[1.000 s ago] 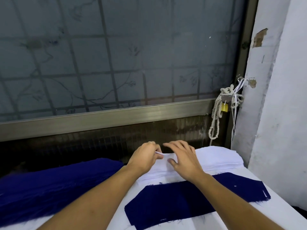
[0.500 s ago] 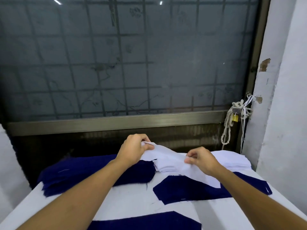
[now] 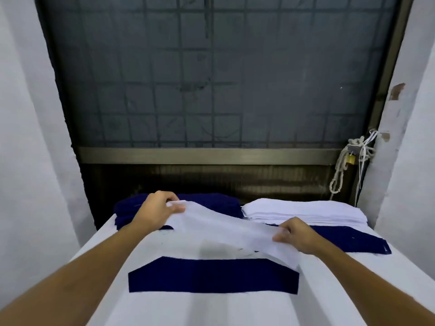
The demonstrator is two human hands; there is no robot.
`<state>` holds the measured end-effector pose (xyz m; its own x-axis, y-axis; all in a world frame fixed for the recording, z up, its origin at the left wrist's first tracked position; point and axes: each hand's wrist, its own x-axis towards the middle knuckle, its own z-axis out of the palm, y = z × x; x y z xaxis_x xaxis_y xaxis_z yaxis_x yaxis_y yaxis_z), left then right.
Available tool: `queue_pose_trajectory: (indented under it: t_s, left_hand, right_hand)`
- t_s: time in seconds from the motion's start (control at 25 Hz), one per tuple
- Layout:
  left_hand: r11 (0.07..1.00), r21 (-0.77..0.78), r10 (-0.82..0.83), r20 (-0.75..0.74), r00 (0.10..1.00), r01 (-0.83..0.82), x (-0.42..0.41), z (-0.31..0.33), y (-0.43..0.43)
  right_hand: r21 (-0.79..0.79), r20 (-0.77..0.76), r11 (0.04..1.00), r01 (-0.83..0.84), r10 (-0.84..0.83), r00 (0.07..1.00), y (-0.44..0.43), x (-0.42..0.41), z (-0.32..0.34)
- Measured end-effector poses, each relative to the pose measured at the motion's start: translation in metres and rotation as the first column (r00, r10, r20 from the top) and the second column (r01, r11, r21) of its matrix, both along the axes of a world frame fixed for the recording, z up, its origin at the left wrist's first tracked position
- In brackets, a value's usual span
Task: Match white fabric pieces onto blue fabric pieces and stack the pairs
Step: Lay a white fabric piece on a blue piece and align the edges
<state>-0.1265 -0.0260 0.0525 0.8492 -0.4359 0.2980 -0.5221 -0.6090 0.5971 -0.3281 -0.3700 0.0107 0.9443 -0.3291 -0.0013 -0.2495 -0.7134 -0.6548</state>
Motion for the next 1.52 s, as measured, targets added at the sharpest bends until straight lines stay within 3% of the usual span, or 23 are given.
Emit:
queue_pose_trajectory:
  t_s: [0.16, 0.36, 0.64, 0.84, 1.2, 1.52]
  left_hand:
    - [0.998, 0.001, 0.069, -0.090, 0.994, -0.069, 0.002, -0.038, 0.049]
    - [0.978, -0.010, 0.204, -0.190, 0.960, -0.209, 0.000, -0.086, 0.071]
    - [0.972, 0.020, 0.231, -0.244, 0.942, -0.233, -0.011, -0.138, 0.061]
    - [0.937, 0.003, 0.346, -0.140, 0.928, -0.349, -0.027, -0.159, 0.058]
    - [0.928, -0.046, 0.367, -0.061, 0.928, -0.370, -0.031, -0.164, 0.059]
    - [0.915, -0.062, 0.394, -0.084, 0.915, -0.399, -0.030, -0.163, 0.058]
  right_hand:
    - [0.116, -0.012, 0.993, 0.026, -0.024, 1.000, 0.012, -0.023, -0.018]
    - [0.185, 0.051, 0.962, 0.200, -0.213, 0.976, 0.022, -0.033, -0.052]
    - [-0.015, 0.121, 0.921, 0.389, -0.385, 0.915, 0.036, -0.036, -0.098]
    - [-0.187, 0.231, 0.882, 0.432, -0.387, 0.892, 0.039, -0.038, -0.111]
    - [-0.145, 0.316, 0.889, 0.434, -0.374, 0.872, 0.032, -0.040, -0.121]
    - [-0.187, 0.289, 0.888, 0.420, -0.359, 0.888, 0.036, -0.041, -0.118]
